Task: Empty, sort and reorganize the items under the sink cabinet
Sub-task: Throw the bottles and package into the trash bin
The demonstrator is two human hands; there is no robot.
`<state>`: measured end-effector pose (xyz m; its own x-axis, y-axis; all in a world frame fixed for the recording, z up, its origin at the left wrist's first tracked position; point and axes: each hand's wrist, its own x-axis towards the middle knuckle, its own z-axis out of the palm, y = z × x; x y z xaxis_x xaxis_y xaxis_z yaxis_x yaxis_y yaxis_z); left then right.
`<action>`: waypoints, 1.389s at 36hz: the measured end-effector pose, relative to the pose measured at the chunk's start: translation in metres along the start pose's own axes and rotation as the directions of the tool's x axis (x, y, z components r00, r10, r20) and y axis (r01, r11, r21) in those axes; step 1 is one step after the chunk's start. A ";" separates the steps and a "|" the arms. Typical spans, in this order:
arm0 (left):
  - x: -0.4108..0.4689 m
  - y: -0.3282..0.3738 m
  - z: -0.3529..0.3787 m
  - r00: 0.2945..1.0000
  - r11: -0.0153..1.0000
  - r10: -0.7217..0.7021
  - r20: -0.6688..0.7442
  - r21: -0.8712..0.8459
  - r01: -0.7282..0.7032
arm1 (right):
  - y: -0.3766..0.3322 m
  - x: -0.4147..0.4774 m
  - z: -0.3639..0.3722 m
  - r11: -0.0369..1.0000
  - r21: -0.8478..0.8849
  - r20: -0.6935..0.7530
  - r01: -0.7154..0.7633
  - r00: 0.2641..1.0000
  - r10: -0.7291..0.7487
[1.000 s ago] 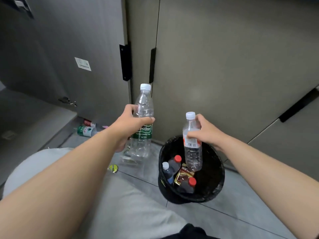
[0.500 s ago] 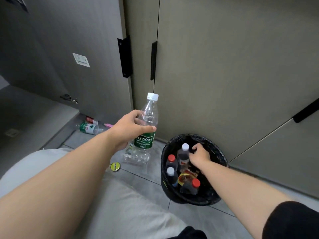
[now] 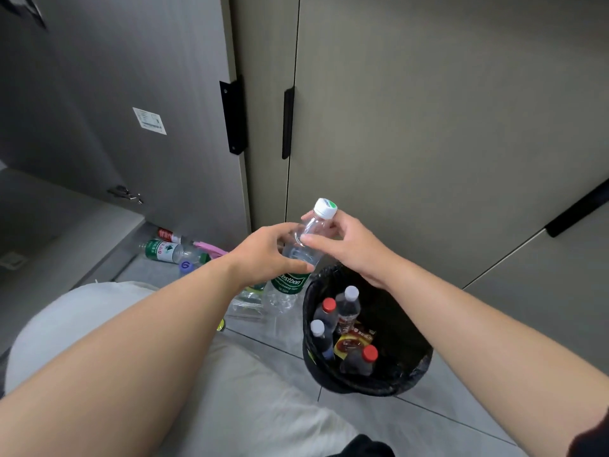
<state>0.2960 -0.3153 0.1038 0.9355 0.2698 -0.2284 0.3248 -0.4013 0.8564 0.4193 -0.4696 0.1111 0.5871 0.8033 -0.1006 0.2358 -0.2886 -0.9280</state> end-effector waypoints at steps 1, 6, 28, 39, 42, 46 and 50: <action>-0.001 0.001 0.000 1.000 1.000 0.017 0.006 0.006 -0.017 | -0.002 0.000 0.000 0.999 -0.037 -0.045 0.018 0.999 -0.020; 0.001 -0.002 0.004 1.000 0.999 0.029 -0.006 -0.041 -0.029 | -0.006 -0.001 -0.021 0.990 -0.140 -0.209 0.028 0.976 -0.057; -0.005 -0.029 -0.003 0.991 0.973 -0.097 -0.088 0.199 0.113 | 0.156 -0.053 -0.018 0.563 -0.568 -0.398 -0.600 0.799 0.450; -0.014 -0.022 -0.113 0.921 0.924 -0.297 -0.252 0.166 0.344 | 0.047 0.007 0.037 0.820 -0.556 -0.117 0.133 0.965 -0.236; -0.031 -0.052 -0.166 0.819 0.872 -0.440 -0.369 0.045 0.488 | 0.007 0.036 0.074 0.843 -0.461 0.055 0.277 0.957 -0.285; -0.066 -0.117 -0.209 0.676 0.812 -0.575 -0.461 -0.218 0.541 | -0.022 0.086 0.128 0.856 -0.412 0.268 0.313 0.939 -0.215; -0.090 -0.186 -0.214 0.593 0.752 -0.658 -0.464 -0.439 0.491 | -0.026 0.150 0.188 0.815 -0.505 0.395 0.285 0.916 -0.076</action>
<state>0.1217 -0.0780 0.0643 0.2761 0.8303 -0.4841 0.6428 0.2149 0.7353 0.3556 -0.2430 0.0522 0.2138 0.9631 -0.1635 0.7507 -0.2691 -0.6034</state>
